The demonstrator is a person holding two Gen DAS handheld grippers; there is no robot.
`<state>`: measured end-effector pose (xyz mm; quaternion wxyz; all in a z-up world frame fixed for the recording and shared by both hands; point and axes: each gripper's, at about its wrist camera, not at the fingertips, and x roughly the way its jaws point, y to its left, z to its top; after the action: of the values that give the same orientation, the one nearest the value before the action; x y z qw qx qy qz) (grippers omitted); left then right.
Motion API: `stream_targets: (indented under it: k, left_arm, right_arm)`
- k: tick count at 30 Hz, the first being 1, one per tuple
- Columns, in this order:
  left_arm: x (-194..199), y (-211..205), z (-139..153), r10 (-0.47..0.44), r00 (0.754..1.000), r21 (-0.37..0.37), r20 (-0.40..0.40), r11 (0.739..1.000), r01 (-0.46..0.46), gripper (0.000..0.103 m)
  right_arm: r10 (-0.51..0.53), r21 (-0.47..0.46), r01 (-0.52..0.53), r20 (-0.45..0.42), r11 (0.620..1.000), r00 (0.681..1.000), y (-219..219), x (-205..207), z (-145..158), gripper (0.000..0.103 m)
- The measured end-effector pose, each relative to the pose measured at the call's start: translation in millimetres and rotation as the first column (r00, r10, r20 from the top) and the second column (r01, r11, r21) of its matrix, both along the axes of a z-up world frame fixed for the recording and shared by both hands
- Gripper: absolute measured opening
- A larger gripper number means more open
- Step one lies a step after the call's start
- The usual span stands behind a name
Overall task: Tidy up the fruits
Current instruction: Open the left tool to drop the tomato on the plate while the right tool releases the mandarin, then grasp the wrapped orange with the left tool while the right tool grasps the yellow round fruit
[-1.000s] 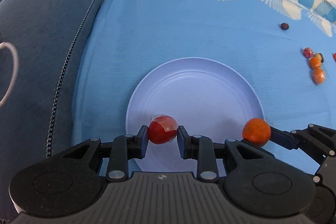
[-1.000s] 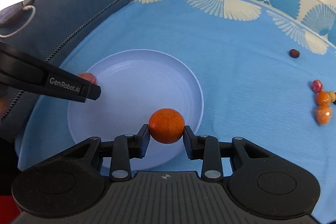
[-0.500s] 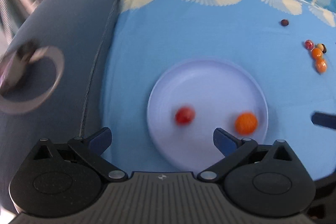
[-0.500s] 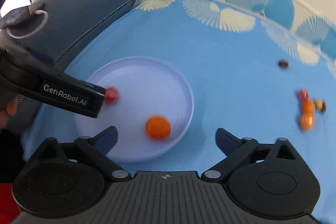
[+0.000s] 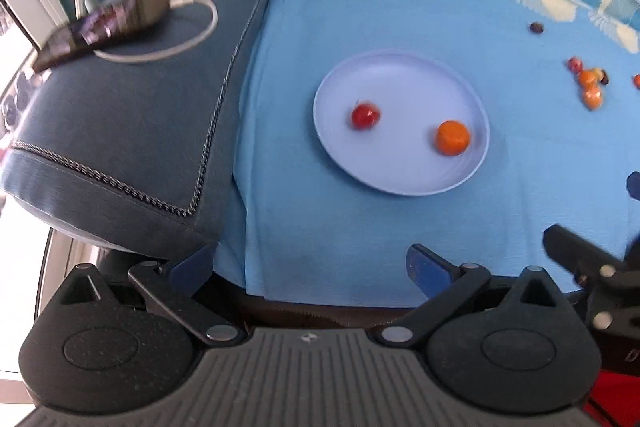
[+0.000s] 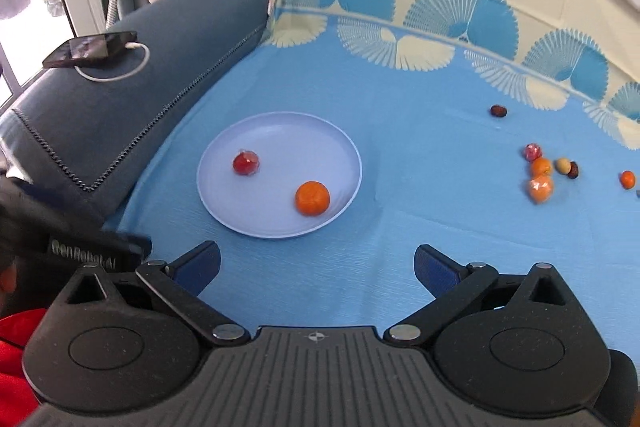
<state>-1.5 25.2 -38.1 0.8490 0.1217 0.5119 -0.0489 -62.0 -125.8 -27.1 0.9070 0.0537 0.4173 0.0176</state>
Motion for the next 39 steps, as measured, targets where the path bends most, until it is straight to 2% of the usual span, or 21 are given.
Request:
stream_targets:
  k: [5,11,23,30,34,39]
  left_arm:
    - [-19,-10,11,-0.046,0.998,0.013,0.039,0.999,0.045,0.103]
    - [-29,-9,23,-0.037,0.997,0.010,0.075,0.999,0.037,0.103]
    - [-39,-12,35,-0.044,0.993,0.027,0.112,0.999,0.041,0.103]
    - [-37,-18,36,-0.062,0.991,0.065,0.121,0.996,0.054,0.103]
    - [-31,-27,36,-0.088,0.988,0.082,0.125,0.994,0.078,0.103]
    - [-18,-49,33,-0.125,0.988,0.101,0.094,0.988,0.115,0.103]
  right_arm:
    - [0.012,-0.010,-0.012,0.045,1.000,0.999,2,-17,11,0.102]
    - [0.000,-0.011,0.001,0.088,1.000,0.996,-1,-29,23,0.102]
    - [-0.017,0.008,0.016,0.124,1.000,0.992,-4,-40,30,0.102]
    - [-0.028,0.047,0.022,0.131,0.999,0.991,-11,-40,28,0.102]
    - [-0.071,0.079,0.060,0.141,0.995,0.987,-22,-39,24,0.102]
    - [-0.180,0.136,0.158,0.174,0.978,0.968,-49,-44,18,0.102]
